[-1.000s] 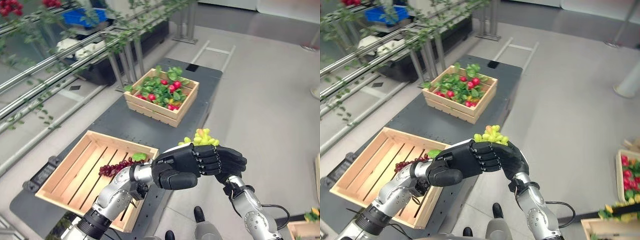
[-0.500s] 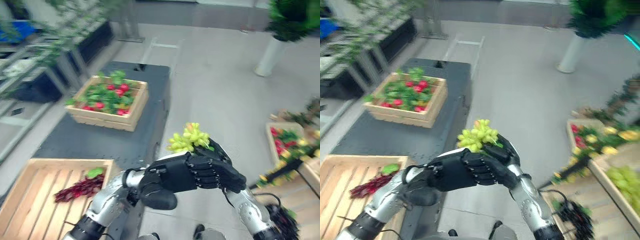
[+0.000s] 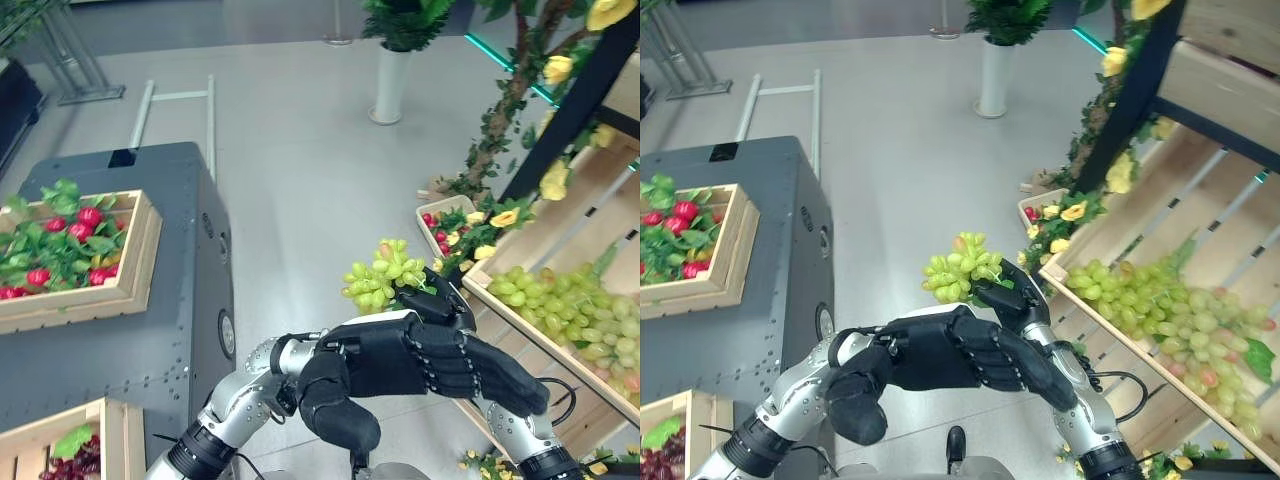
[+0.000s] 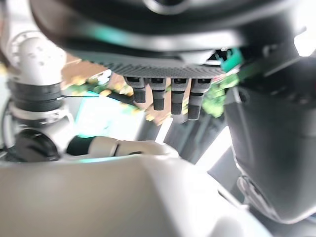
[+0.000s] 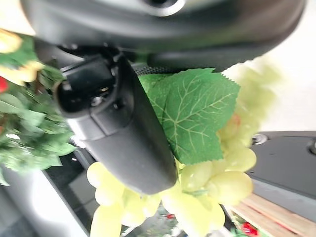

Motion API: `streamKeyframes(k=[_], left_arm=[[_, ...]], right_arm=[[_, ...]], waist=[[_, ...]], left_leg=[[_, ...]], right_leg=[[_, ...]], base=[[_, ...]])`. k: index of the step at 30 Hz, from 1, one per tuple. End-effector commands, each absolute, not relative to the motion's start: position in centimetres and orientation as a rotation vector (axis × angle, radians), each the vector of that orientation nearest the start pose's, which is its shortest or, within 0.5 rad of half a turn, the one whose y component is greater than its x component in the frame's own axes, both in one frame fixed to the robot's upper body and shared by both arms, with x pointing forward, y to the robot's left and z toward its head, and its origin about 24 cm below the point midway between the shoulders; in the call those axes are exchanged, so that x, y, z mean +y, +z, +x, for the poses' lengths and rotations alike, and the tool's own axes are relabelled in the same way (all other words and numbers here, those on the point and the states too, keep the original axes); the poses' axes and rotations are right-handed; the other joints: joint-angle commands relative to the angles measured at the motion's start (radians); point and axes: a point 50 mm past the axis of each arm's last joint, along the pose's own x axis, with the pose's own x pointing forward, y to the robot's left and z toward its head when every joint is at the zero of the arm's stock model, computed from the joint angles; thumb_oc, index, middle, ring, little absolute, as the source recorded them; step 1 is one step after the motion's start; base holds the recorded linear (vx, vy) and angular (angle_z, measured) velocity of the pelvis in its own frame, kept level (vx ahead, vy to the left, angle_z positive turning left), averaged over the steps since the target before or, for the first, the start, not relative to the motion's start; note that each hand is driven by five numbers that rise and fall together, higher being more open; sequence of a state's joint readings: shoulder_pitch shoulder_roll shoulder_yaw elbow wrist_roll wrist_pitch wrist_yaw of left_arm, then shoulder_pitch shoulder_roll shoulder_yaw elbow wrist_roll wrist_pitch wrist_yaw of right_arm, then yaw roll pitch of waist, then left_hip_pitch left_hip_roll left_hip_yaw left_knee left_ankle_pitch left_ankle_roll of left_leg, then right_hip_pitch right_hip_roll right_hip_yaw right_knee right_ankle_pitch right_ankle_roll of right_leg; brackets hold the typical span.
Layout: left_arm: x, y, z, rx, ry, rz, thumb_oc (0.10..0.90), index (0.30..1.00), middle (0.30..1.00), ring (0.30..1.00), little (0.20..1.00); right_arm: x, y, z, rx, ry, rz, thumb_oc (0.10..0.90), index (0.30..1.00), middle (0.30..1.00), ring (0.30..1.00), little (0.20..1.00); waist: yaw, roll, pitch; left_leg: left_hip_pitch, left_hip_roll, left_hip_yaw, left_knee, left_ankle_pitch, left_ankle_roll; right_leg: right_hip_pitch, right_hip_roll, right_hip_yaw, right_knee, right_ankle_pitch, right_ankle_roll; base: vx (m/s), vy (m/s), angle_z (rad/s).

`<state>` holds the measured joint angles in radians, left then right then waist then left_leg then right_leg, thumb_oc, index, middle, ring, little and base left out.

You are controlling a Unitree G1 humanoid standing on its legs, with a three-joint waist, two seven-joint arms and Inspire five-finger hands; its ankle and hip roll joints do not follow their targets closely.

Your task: Pick up the fruits from the basket on one side to the basket on the other side

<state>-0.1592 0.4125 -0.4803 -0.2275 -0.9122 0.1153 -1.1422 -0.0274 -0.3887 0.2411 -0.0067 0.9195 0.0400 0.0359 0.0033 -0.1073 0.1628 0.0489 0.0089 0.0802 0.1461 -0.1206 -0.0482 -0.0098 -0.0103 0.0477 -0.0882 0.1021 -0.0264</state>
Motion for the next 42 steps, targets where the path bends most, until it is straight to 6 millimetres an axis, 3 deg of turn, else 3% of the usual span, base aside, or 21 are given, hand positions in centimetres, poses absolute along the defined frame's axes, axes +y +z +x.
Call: streamKeyframes(k=[1,5,11,15,18,21,27,33,36,42], left_arm=[[6.9,11.3,19.6,-0.235,-1.745,-0.439,0.8,0.9,0.9,0.9,0.9],[7.9,10.5,19.5,-0.128,-1.791,-0.413,0.8,0.9,0.9,0.9,0.9],[8.5,8.6,18.7,0.041,-1.913,-0.35,0.8,0.9,0.9,0.9,0.9],[9.0,7.5,18.5,0.141,-1.959,-0.252,0.8,0.9,0.9,0.9,0.9],[10.0,7.1,18.7,0.202,-1.941,-0.144,0.8,0.9,0.9,0.9,0.9],[11.0,6.5,19.4,0.268,-1.885,0.037,0.8,0.9,0.9,0.9,0.9],[13.1,4.5,20.6,0.444,-1.738,0.408,0.8,0.9,0.9,0.9,0.9],[17.4,1.3,22.1,0.652,-1.414,0.822,0.8,0.9,0.9,0.9,0.9],[18.6,-0.3,22.3,0.718,-1.269,0.859,0.8,0.9,0.9,0.9,0.9],[20.0,-5.7,21.5,0.821,-0.946,0.836,0.8,0.9,0.9,0.9,0.9]], right_arm=[[-16.4,10.7,26.3,-0.174,0.409,0.583,0.4,0.3,0.3,0.3,0.3],[-17.3,11.0,26.2,-0.187,0.385,0.59,0.4,0.3,0.3,0.3,0.3],[-17.5,11.4,26.1,-0.238,0.377,0.651,0.4,0.3,0.3,0.3,0.3],[-17.2,11.9,26.0,-0.259,0.41,0.691,0.4,0.3,0.3,0.3,0.3],[-17.1,11.8,26.1,-0.238,0.443,0.724,0.4,0.3,0.3,0.3,0.3],[-17.1,11.7,26.3,-0.219,0.475,0.729,0.4,0.3,0.3,0.3,0.3],[-16.9,12.3,27.1,-0.211,0.509,0.711,0.4,0.3,0.3,0.3,0.3],[-17.0,12.5,27.2,-0.182,0.524,0.688,0.4,0.3,0.3,0.3,0.3],[-16.7,13.1,27.0,-0.19,0.537,0.715,0.4,0.3,0.3,0.3,0.3],[-15.6,13.8,26.5,-0.177,0.64,0.84,0.4,0.3,0.3,0.3,0.3]], waist=[[-0.01,0.066,-0.095],[-0.024,0.087,-0.096],[-0.05,0.109,-0.069],[-0.051,0.11,-0.062],[-0.039,0.114,-0.064],[-0.031,0.118,-0.076],[-0.031,0.105,-0.096],[-0.031,0.103,-0.107],[-0.03,0.1,-0.109],[-0.044,0.09,-0.101]], left_leg=[[-0.019,-0.02,-0.083,-0.159,0.071,0.022],[0.011,-0.035,-0.061,-0.177,0.058,0.031],[0.048,-0.074,-0.036,-0.19,0.031,0.08],[0.063,-0.086,0.011,-0.219,0.017,0.093],[0.064,-0.077,0.06,-0.227,0.02,0.098],[0.06,-0.065,0.078,-0.228,0.025,0.104],[0.058,-0.036,0.073,-0.219,0.036,0.09],[0.082,-0.001,0.079,-0.226,0.052,0.067],[0.082,0.012,0.075,-0.231,0.058,0.06],[0.073,0.042,0.084,-0.233,0.07,0.037]], right_leg=[[0.063,-0.053,-0.064,0.001,-0.073,0.121],[0.053,-0.084,-0.059,0.003,-0.062,0.152],[-0.039,-0.153,-0.046,0.114,-0.032,0.213],[-0.099,-0.206,-0.085,0.144,0.057,0.233],[-0.105,-0.223,-0.154,0.197,0.054,0.24],[-0.072,-0.209,-0.177,0.18,0.015,0.232],[0.001,-0.16,-0.16,0.065,-0.021,0.232],[0.062,-0.117,-0.163,0.011,-0.049,0.205],[0.069,-0.105,-0.165,0.003,-0.055,0.196],[0.062,-0.083,-0.151,0.001,-0.067,0.176]], base=[[0.04,0.362,-1.23],[0.04,0.358,-1.26],[0.0,0.318,-0.51],[-0.04,0.131,-0.3],[-0.07,-0.002,-0.38],[-0.06,-0.14,-0.54],[-0.02,-0.217,-0.18],[0.0,-0.162,-0.05],[-0.02,-0.134,-0.02],[-0.04,-0.083,-0.04]])
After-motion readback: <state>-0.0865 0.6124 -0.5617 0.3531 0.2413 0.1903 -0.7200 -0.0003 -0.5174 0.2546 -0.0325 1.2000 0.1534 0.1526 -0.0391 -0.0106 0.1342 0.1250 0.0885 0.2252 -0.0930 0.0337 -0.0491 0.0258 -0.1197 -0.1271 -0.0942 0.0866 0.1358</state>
